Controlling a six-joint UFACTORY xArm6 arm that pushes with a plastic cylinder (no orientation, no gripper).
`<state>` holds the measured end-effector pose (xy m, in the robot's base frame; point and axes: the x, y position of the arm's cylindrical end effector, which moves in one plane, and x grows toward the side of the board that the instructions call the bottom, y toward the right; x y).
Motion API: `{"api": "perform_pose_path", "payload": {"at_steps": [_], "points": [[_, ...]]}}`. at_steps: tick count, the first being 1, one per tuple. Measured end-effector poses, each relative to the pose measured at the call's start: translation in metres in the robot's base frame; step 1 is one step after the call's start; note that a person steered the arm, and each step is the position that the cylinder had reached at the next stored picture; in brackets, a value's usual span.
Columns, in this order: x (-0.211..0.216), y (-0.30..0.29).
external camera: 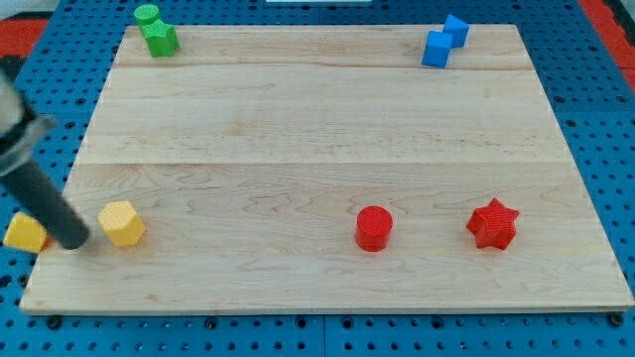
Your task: Push the hexagon parallel to the red circle
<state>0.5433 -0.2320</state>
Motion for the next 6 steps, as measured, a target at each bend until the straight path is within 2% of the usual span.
{"api": "perform_pose_path", "payload": {"at_steps": [1,2,3,4,5,6], "points": [[0.001,0.047],[-0.007,0.022],[-0.05,0.023],[-0.009,0.1],[0.005,0.062],[0.042,0.111]]}}
